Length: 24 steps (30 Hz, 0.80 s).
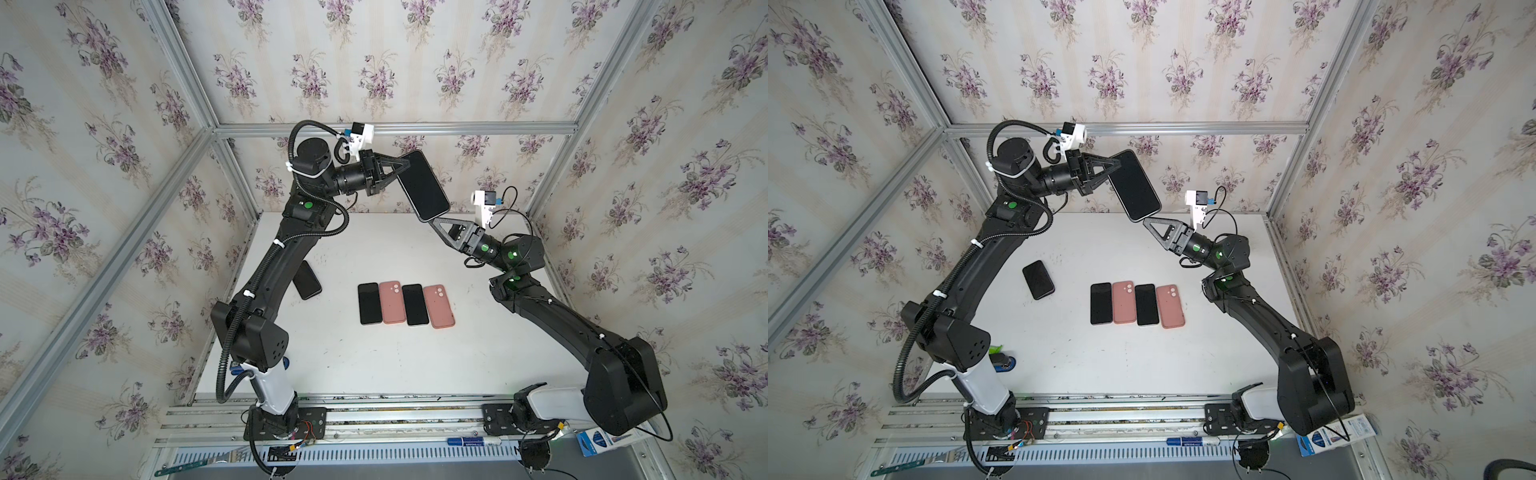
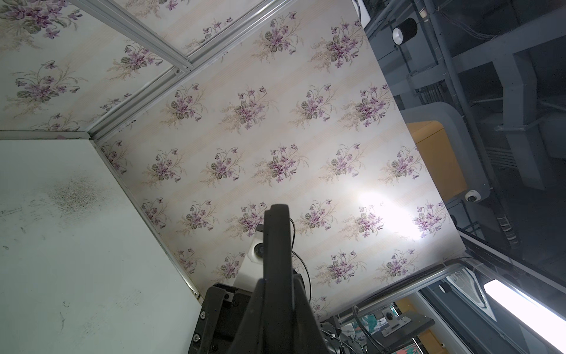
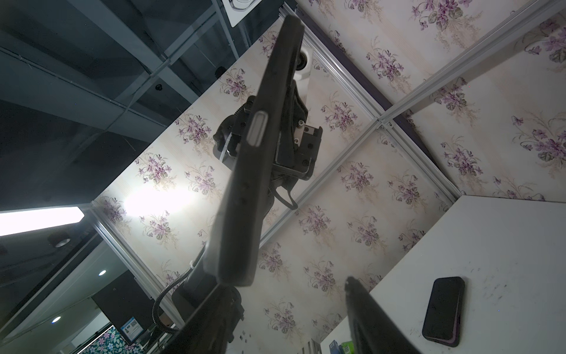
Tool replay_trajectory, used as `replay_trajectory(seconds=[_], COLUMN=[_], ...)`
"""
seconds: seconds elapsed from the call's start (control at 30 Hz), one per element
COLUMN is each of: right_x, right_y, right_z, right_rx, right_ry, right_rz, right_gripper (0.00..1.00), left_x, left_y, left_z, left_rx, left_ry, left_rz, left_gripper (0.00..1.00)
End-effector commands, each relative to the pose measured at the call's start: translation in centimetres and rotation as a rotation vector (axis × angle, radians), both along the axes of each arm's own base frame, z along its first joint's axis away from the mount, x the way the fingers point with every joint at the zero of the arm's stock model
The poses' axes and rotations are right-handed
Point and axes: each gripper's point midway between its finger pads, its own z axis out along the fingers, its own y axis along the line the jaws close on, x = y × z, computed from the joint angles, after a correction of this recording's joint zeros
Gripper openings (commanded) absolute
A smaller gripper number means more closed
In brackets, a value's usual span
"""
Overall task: Take the phone out of the phone case
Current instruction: Remove the phone case from the phone.
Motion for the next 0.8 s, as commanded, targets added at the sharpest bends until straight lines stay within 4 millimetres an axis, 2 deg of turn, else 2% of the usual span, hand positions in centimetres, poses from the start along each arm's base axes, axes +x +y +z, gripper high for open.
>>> replay_trajectory(seconds=[0.0,0.43,0.63,0.77], right_x=[0.1,2.0,2.0,1.7], right_y=[-0.3,-0.2,-0.2,-0.3], right_z=[1.1,0.8,1.5,1.2], right_rx=[0.026,0.022,0.028,0.028], right_ry=[-0.037,0.015,0.002,0.012], right_rz=[-0.024,-0.057,-0.051,-0.049], right_gripper=[0.61,0.57,0.56,0.5], left_x=[-1.5,-3.2,-3.1,-2.3], left_y=[-0.2,-0.9,-0.9,-0.6], left_z=[1.3,1.7,0.9,0.3], left_rx=[-0.021,-0.024,-0.017,-0.02], left_ry=[-0.051,-0.081,-0.065,-0.031], left_rz=[-0.046,-0.1,-0.098,-0.076], left_gripper=[0.0,0.0,0.0,0.0])
